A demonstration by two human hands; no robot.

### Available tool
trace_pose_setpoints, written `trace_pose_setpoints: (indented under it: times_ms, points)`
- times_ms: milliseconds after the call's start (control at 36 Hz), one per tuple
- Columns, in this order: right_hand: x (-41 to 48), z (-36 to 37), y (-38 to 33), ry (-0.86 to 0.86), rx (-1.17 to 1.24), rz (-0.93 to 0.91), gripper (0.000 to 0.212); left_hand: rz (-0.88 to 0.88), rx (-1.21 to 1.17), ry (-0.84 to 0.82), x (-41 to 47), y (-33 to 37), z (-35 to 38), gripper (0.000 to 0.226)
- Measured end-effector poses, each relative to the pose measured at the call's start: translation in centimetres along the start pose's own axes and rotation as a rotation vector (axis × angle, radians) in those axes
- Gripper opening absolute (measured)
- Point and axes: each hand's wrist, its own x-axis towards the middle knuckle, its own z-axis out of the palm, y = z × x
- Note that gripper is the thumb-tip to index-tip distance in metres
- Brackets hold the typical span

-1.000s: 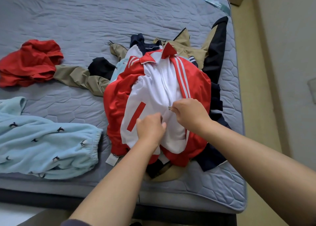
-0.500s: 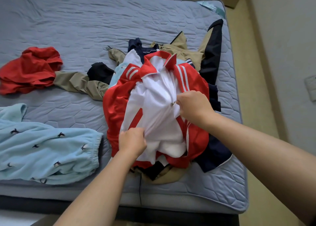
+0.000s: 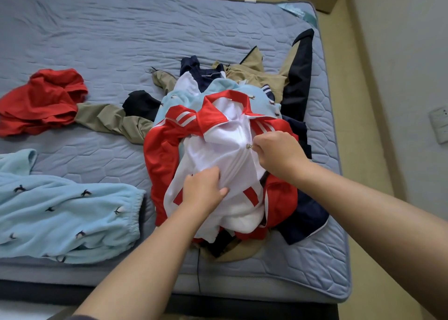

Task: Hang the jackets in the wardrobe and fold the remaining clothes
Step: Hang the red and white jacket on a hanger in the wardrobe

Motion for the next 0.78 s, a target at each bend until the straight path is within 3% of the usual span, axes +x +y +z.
trace_pose_setpoints:
  times_ms: [83,167,278,361,472,528,639,722,778]
  points:
    - [-0.1,-0.1,0.0,0.015,-0.001,0.000,0.024,0.029,0.056,0.055,0.8,1.1,-0.3,0.035]
    - [-0.2,-0.1,0.2,0.022,0.011,0.014,0.023,0.001,0.071,0.049,0.9,0.7,0.0,0.024]
    - [-1.2,0.7,-0.3,-0.001,0.009,-0.004,0.023,-0.074,0.002,-0.091,0.3,-0.3,0.7,0.026]
    - [-2.1,1.4,-0.5,0.011,0.058,-0.005,0.030,-0.212,-0.313,-0.267,0.0,-0.3,0.7,0.006]
    - [-3.1,2.1,-0.5,0.024,0.143,-0.009,0.036,-0.391,-0.843,-0.063,1.7,1.3,-1.6,0.005]
    - [-3.6,2.5,-0.8,0.016,0.158,-0.023,0.035,-0.498,-0.986,-0.076,3.3,2.7,-3.1,0.016]
    - [-4.4,3.4,-1.1,0.047,0.172,-0.047,0.034,-0.724,-1.178,-0.297,6.0,5.1,-4.7,0.057]
    - [-5.0,4.0,-1.5,0.056,0.166,-0.115,0.028,-0.853,-1.233,-0.295,7.1,5.2,-3.9,0.078]
    - [-5.5,4.2,-1.8,0.062,0.138,-0.186,0.027,-0.877,-1.218,-0.259,7.5,4.8,-3.5,0.076]
